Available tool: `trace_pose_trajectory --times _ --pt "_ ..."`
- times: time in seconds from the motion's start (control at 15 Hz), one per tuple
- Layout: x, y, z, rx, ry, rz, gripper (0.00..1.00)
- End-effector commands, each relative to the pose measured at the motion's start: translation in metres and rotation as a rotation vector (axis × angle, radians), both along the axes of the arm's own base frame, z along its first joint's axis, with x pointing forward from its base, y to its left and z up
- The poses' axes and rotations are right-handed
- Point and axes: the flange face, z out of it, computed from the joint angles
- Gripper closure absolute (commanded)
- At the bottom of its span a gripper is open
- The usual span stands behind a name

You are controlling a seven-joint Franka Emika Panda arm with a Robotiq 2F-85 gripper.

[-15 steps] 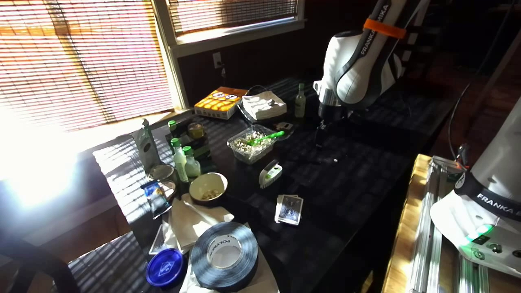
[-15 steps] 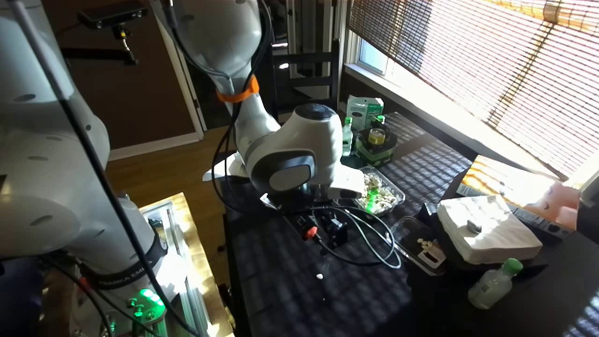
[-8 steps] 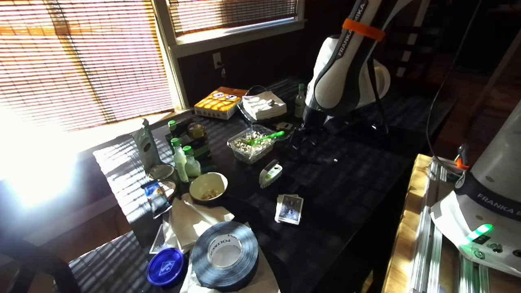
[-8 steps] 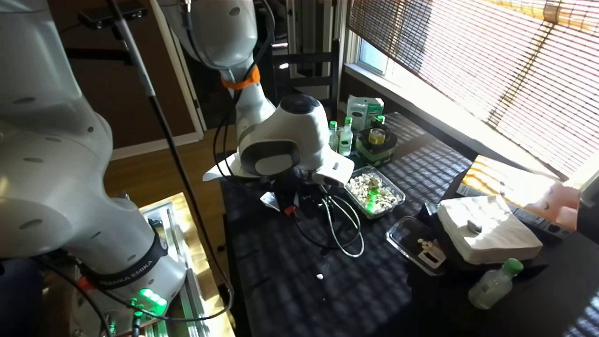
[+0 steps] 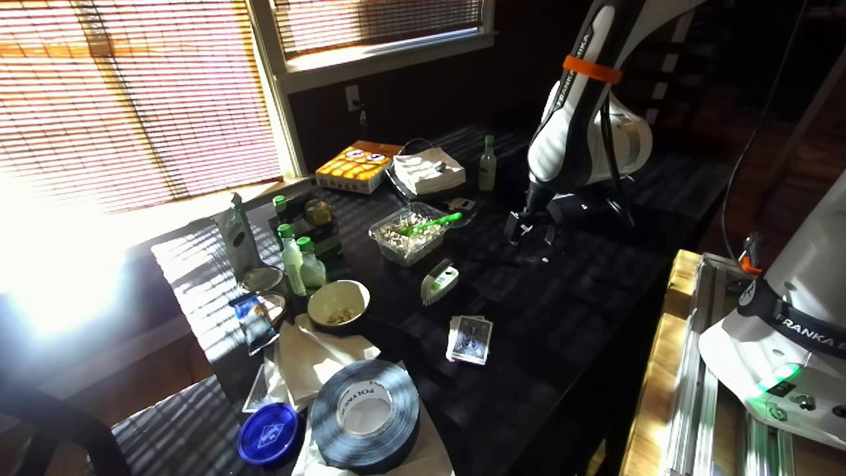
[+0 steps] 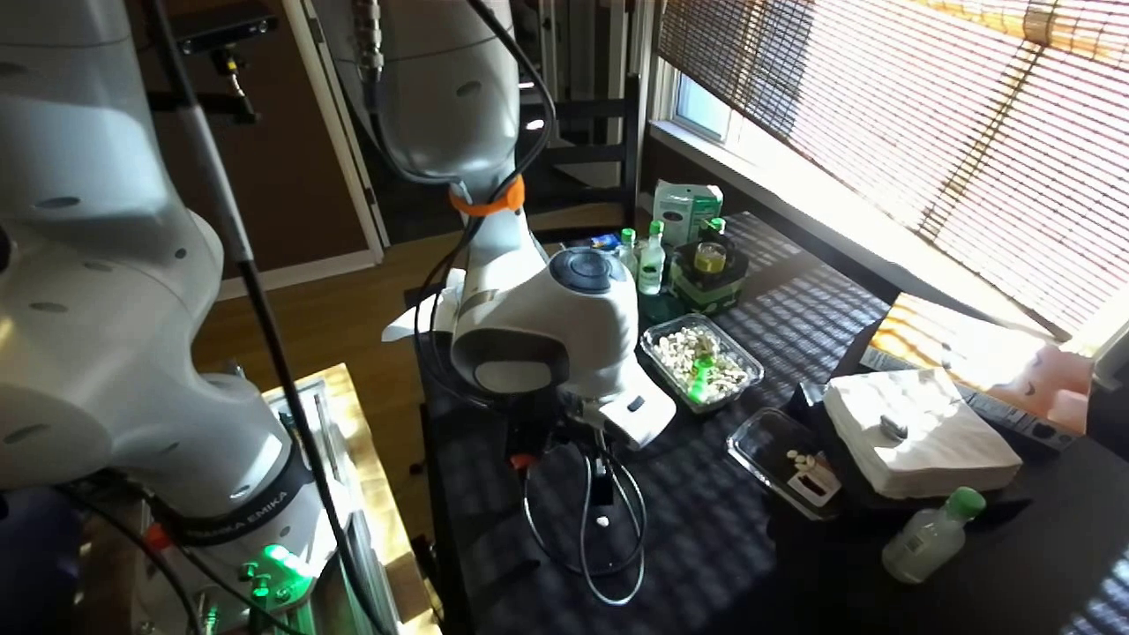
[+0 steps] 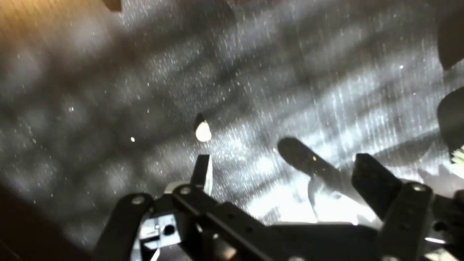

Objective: Pick up the white objects from the black tablecloth and place them inside the white bowl on the left.

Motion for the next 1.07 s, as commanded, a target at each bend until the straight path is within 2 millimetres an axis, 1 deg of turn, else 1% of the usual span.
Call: trace_pose_trajectory --times 0.0,0.2,0.27,0.33,0.4,0.53,0.73,0.8,0.87,1.0 --pt "-0.003 -0.003 -0.003 0.013 0.018 -0.02 0.0" --pt "-0.005 -0.005 -0.005 0.014 0.022 -0.025 0.0" --pt "0.0 0.004 -0.005 -0.009 0.01 -0.008 0.0" --pt "0.004 0.006 -0.011 -0.045 0.013 -0.025 0.0" --pt "0.003 -0.002 -0.019 -0.08 0.023 -0.037 0.0" --pt "0.01 -0.003 -0.027 -0.112 0.055 -0.084 0.0" --pt "0.019 0.001 -0.035 -0.1 0.099 -0.119 0.0" --pt "0.022 0.004 -0.033 -0.073 0.098 -0.11 0.0" --pt "0.028 0.002 -0.026 -0.017 0.086 -0.078 0.0" --pt "0.033 0.0 -0.02 0.062 0.077 -0.061 0.0"
